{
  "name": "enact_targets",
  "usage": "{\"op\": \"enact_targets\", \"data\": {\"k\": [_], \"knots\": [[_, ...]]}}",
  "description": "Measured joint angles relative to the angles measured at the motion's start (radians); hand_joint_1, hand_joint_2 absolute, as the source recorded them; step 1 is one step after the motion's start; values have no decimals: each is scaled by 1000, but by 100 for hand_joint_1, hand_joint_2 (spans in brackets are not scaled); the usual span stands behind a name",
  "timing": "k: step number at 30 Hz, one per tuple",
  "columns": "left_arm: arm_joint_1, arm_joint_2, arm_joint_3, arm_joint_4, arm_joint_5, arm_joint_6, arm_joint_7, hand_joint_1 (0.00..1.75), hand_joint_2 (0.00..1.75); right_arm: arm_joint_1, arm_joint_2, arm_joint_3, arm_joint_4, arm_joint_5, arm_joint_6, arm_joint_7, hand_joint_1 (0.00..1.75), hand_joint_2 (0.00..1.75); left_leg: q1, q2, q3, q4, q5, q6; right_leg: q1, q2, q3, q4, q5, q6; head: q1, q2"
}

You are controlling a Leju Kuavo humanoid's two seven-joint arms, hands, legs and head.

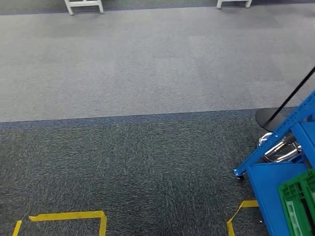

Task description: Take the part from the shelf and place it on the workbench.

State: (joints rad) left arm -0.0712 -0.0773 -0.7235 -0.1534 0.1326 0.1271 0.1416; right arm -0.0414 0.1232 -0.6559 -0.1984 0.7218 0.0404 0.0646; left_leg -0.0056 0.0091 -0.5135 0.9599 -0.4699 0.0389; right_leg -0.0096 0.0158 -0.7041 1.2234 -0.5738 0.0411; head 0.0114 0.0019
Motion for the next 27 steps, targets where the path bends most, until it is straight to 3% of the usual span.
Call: {"op": "enact_targets", "data": {"k": [1,2,3,5,7,9,11,13,15,16,17,18,19,21,23,25,27], "knots": [[2,0,-1,0,1,0,0,0,0,0,0,0,0,10,2,3,0,0,0,12,0,0,-1,-2,-4,-5,-16,35,-7,6,0,0],[3,-1,-2,0,5,1,-2,0,0,2,0,1,0,20,4,7,0,0,2,22,0,1,-3,-4,-9,-10,-14,35,3,12,0,0],[2,-1,-2,0,9,3,-6,0,0,4,0,1,0,28,5,9,0,0,4,29,1,3,-5,-8,-15,-15,10,-5,29,18,0,0],[2,1,-1,0,21,9,-16,0,0,5,2,2,0,36,5,11,0,0,8,40,-1,14,-14,-21,-22,-33,90,-137,80,26,1,0],[2,6,-1,0,29,8,-14,0,0,0,7,2,0,38,3,10,0,0,7,47,-3,29,-23,-36,-20,-39,135,-209,93,15,-1,0],[2,9,-1,0,32,-12,7,0,0,-3,10,1,0,38,2,10,0,0,7,54,-3,34,-26,-46,-17,-28,134,-209,89,-6,-4,0],[3,11,-1,0,32,-27,27,0,0,-3,11,1,0,37,2,10,0,0,12,44,-6,48,-41,-55,-16,-16,132,-206,91,-20,-4,0],[3,14,-2,0,30,-27,27,0,0,-4,11,0,0,35,2,10,0,0,15,19,-41,132,-95,-60,-15,-3,131,-207,94,-31,-7,0],[5,16,-2,0,27,-21,17,0,0,-6,12,-1,0,35,2,9,0,0,14,6,-106,273,-160,-56,-8,14,128,-207,95,-38,-10,0],[6,16,-3,0,26,-19,13,0,0,-7,12,-1,0,36,2,10,0,0,12,4,-131,326,-174,-52,-4,25,128,-207,95,-40,-10,0],[7,17,-3,0,25,-17,10,0,0,-6,13,-2,0,36,3,10,0,0,10,2,-142,344,-167,-45,-1,37,128,-207,96,-41,-10,0],[7,18,-4,0,24,-16,8,0,0,-6,13,-3,0,36,3,10,0,0,5,-2,-135,322,-141,-36,2,50,130,-207,96,-42,-10,0],[7,20,-4,0,24,-15,6,0,0,-6,14,-4,0,37,3,10,0,0,-1,-16,-111,263,-98,-26,4,64,131,-207,97,-43,-10,0],[9,26,-5,1,22,-10,-2,0,0,-8,19,-6,0,38,3,10,0,0,-10,-72,-55,126,-29,-7,3,90,132,-207,98,-43,-9,0],[8,28,-6,2,21,-6,-10,0,0,-11,25,-7,0,40,3,10,0,0,-14,-107,-27,59,-16,2,0,113,124,-206,102,-38,-12,0],[5,25,-8,1,21,-6,-12,0,0,-10,27,-8,1,41,3,10,0,0,-12,-88,-20,39,-15,2,-3,132,115,-210,108,-27,-15,0],[3,18,-13,1,17,-13,-11,0,0,-6,27,-10,1,38,5,11,0,0,-8,-60,-10,14,-4,2,1,93,97,-189,90,-20,-13,0]]}}
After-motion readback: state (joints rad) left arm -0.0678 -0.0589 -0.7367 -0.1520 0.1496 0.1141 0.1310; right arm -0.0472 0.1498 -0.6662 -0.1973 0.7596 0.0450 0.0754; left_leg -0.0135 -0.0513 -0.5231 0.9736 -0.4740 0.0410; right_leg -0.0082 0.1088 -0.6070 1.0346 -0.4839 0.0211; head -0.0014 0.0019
